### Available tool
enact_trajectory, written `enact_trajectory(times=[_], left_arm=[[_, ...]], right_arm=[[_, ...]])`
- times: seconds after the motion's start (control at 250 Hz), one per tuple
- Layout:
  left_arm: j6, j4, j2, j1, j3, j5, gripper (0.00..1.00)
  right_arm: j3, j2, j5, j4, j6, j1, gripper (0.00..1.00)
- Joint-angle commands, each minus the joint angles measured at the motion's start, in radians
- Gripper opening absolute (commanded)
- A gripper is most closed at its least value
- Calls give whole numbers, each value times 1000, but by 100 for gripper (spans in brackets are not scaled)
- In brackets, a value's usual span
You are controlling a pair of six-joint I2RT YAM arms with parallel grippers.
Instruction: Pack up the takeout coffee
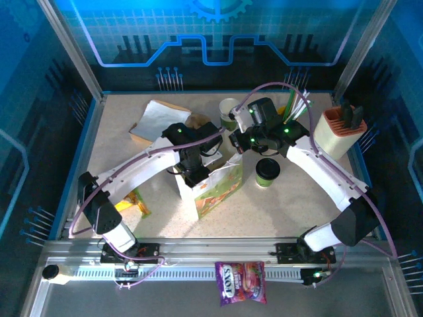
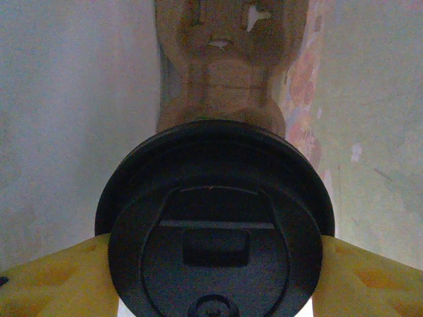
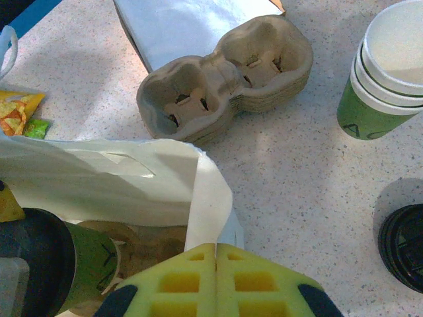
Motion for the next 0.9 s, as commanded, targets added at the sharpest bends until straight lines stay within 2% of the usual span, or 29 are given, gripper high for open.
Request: enact_trajectory(times=[0.0, 0.895], left_arm=[[12, -4, -33, 6, -13, -5, 57], [17, -10, -44, 14, -23, -1, 57]], right_arm=[[-7, -7, -8, -11, 2, -1, 6], [-8, -4, -6, -11, 1, -1, 6]])
